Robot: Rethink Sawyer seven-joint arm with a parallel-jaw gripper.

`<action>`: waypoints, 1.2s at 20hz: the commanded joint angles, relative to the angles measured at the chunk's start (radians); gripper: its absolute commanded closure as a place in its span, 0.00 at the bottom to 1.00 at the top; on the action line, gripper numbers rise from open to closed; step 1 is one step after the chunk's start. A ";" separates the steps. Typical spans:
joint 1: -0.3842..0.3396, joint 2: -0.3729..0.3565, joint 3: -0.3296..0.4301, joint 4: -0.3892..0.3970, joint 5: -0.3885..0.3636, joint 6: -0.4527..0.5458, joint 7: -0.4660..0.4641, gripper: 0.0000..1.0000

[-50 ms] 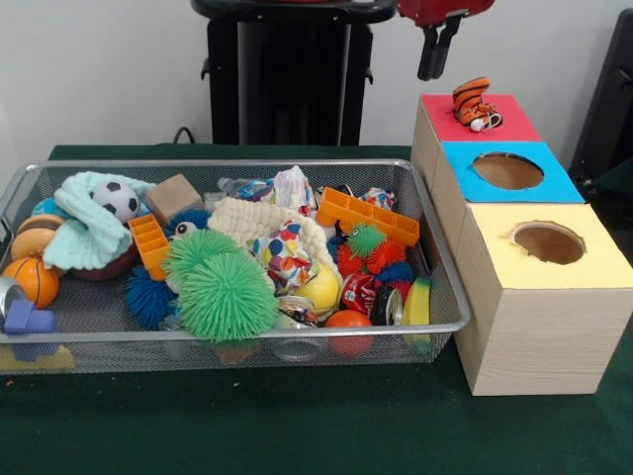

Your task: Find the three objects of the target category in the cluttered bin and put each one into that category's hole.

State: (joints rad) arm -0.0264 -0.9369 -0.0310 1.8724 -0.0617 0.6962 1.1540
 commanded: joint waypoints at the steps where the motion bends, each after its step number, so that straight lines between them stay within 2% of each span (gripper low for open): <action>1: 0.008 0.021 -0.015 -0.061 0.057 0.057 0.308 1.00; 15: 0.059 0.115 -0.034 -0.045 0.093 -0.096 0.329 1.00; 24: 0.049 0.178 -0.013 -0.003 0.142 -0.242 0.311 1.00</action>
State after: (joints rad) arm 0.0378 -0.8356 -0.0718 1.8408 0.0300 0.5526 1.1548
